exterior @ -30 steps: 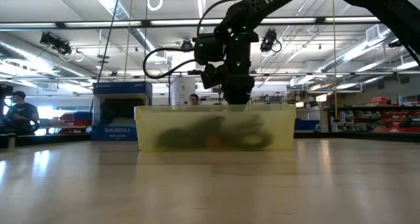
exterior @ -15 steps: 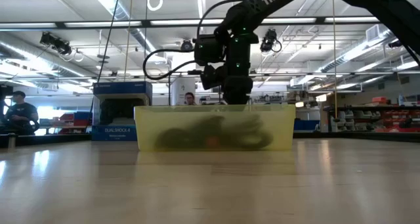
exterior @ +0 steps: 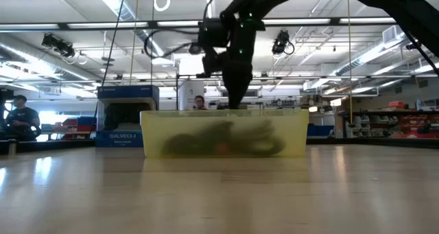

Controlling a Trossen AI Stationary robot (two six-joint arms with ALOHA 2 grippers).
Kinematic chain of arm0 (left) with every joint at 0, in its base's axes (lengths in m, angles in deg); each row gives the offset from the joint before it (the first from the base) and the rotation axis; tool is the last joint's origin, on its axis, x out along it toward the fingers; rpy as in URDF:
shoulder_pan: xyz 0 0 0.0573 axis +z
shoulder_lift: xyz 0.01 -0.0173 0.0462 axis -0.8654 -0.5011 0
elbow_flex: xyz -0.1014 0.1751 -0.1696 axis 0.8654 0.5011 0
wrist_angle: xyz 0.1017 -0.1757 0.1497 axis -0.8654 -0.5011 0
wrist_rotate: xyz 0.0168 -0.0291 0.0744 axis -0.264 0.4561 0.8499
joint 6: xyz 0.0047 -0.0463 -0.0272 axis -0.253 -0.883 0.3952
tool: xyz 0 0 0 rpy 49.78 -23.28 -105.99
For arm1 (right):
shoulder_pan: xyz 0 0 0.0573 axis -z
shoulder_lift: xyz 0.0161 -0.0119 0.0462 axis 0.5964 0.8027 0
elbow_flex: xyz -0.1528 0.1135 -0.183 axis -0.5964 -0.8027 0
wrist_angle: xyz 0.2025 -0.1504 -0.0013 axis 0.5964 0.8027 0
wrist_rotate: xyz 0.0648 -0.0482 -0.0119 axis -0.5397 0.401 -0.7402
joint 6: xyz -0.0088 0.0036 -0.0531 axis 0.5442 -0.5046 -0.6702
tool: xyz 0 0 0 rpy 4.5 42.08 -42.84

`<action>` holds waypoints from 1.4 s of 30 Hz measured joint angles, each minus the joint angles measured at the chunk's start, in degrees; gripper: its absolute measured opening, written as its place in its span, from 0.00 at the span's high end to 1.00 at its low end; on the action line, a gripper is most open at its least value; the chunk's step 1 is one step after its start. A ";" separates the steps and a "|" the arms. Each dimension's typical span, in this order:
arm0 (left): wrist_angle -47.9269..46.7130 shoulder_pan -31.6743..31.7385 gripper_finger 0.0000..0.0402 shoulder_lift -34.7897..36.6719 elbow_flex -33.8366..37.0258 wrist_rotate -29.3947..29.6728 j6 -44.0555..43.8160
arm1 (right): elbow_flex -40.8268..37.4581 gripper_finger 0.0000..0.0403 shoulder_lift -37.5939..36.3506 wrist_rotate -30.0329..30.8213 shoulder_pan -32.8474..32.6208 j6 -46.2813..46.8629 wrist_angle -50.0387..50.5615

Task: Pick and place USB-C Cables
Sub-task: Return to Home Position

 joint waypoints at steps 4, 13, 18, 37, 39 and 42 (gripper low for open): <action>-2.19 1.85 0.58 0.00 0.00 1.05 0.89 | 6.81 0.68 0.00 -1.73 -0.87 0.68 4.92; 2.64 11.44 0.69 0.42 -0.02 -1.23 18.70 | 25.96 0.69 -0.13 -5.28 -1.78 5.05 20.54; 9.06 19.15 0.87 1.33 -0.09 -7.82 32.72 | 21.11 0.69 -8.04 -3.15 -0.78 8.12 22.94; 28.64 47.04 1.00 1.96 0.02 -38.52 66.84 | -2.50 0.98 -34.32 -10.34 -2.67 19.49 10.56; 28.36 47.86 1.00 3.25 0.63 -39.50 66.89 | -6.98 0.99 -39.13 -9.44 -2.59 21.10 7.44; 28.84 48.34 1.00 7.43 3.32 -39.33 66.61 | -14.06 0.99 -47.41 -7.79 -2.39 24.26 2.88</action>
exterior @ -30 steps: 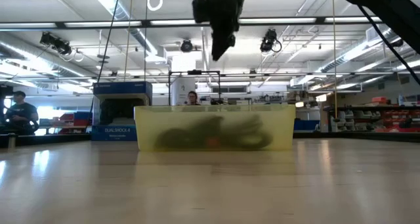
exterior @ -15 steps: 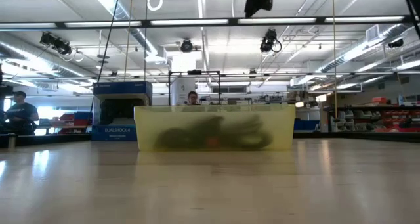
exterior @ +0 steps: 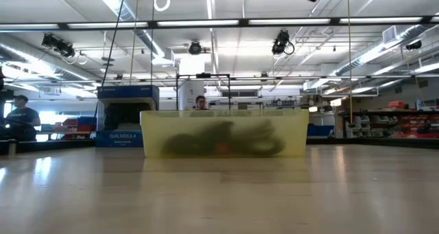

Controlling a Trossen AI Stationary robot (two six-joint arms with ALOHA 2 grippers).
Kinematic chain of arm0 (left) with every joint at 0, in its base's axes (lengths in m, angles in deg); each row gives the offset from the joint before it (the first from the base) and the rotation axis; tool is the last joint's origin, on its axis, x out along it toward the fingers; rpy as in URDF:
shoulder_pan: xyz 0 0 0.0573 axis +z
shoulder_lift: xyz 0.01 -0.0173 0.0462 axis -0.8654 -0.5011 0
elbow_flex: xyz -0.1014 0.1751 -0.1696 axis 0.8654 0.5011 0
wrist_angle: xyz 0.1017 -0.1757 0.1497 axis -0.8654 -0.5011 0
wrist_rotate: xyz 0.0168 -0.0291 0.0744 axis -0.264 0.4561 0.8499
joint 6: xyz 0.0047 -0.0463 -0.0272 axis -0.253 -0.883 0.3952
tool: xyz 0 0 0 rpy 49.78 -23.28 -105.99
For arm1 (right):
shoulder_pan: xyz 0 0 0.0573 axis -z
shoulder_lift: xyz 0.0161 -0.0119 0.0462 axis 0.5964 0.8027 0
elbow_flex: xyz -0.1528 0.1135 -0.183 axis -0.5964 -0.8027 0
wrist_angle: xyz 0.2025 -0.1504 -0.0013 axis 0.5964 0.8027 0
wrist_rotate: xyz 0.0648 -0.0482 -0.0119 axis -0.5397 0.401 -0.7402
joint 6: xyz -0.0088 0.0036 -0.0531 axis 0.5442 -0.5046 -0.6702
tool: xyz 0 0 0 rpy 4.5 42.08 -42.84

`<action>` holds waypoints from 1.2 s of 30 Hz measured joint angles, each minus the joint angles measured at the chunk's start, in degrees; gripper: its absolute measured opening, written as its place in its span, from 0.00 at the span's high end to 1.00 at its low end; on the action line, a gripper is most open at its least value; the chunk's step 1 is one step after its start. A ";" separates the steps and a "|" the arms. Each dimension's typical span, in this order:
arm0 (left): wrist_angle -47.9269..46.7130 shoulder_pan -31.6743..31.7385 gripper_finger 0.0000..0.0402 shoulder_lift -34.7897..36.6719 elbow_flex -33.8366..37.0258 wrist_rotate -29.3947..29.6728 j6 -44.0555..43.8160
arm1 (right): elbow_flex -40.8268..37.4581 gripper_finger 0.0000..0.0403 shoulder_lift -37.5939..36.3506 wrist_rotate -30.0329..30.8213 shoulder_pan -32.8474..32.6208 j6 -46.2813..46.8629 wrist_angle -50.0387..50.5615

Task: Pick and place USB-C Cables
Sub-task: Return to Home Position

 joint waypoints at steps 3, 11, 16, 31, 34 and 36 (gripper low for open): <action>1.41 0.06 1.00 6.49 4.91 2.75 -1.38 | -7.79 0.99 -8.39 1.94 -0.01 2.99 -4.74; 11.96 -0.87 1.00 27.40 25.44 5.19 -8.17 | -26.93 1.00 -24.02 0.11 -0.70 6.61 -10.16; 14.84 -2.39 1.00 38.00 35.81 7.17 -12.27 | -36.25 1.00 -32.37 0.07 -2.19 9.30 -15.68; 37.80 -2.90 1.00 55.73 62.41 15.67 -18.38 | -71.06 1.00 -61.19 7.64 -2.78 19.38 -65.28; 37.96 -2.90 1.00 55.65 64.67 15.52 -16.13 | -75.79 1.00 -62.87 6.26 -2.78 19.40 -67.98; 38.51 -2.90 1.00 55.67 66.19 15.76 -14.25 | -78.04 1.00 -63.65 6.14 -2.78 18.45 -69.30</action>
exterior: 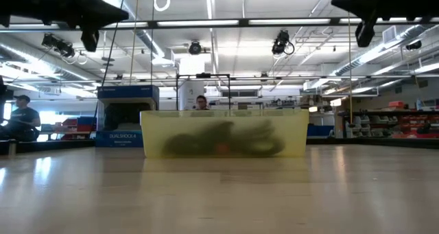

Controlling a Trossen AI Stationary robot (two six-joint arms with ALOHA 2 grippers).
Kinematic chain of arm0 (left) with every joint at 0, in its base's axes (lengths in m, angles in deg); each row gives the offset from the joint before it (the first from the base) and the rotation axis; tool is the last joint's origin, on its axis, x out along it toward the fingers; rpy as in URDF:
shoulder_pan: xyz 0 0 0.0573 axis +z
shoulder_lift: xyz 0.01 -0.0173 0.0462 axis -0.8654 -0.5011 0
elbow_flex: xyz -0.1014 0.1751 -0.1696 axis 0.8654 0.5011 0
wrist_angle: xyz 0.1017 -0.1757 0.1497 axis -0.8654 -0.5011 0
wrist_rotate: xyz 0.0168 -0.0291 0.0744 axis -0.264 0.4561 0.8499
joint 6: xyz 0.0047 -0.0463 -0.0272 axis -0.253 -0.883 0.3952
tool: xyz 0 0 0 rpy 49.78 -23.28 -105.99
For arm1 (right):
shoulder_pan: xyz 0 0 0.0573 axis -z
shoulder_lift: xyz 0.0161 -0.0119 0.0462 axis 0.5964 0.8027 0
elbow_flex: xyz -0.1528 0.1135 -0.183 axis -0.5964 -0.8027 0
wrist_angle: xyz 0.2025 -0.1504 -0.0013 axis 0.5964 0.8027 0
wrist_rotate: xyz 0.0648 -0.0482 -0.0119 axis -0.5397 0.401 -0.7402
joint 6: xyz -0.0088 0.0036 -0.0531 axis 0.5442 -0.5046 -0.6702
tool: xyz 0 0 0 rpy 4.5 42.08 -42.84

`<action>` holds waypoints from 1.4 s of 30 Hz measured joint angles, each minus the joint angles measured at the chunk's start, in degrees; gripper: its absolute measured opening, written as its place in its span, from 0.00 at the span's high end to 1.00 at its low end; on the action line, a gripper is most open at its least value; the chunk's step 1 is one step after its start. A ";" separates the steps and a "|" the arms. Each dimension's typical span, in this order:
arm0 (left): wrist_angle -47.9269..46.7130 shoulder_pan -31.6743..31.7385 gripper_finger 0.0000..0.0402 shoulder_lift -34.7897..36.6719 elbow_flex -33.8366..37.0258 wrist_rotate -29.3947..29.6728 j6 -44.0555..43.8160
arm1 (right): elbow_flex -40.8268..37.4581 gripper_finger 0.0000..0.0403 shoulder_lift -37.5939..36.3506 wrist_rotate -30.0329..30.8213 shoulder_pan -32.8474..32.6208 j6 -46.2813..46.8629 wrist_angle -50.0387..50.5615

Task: Pick and place USB-C Cables
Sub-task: Return to Home Position

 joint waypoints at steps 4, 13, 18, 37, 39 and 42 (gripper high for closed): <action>7.34 0.02 1.00 0.00 5.97 0.13 0.50 | -4.36 1.00 -1.15 0.36 0.00 -2.76 -2.85; 25.38 -0.03 1.00 0.01 19.08 0.17 7.49 | -14.29 1.00 -1.70 0.42 0.00 -2.84 -15.00; 19.94 0.14 1.00 -0.11 19.27 0.14 10.44 | -16.38 1.00 -1.66 0.35 0.00 -2.50 -12.25; 15.87 -0.33 0.94 -0.13 19.32 -5.78 22.01 | -16.38 0.99 -1.66 -7.16 0.00 -6.77 -8.02; 15.92 -0.33 0.94 -0.13 19.32 -5.73 22.01 | -16.38 0.99 -1.66 -7.15 0.00 -7.60 -8.03; 15.92 -0.33 0.94 -0.13 19.32 -5.73 21.99 | -16.38 0.99 -1.66 -7.15 0.00 -8.56 -8.04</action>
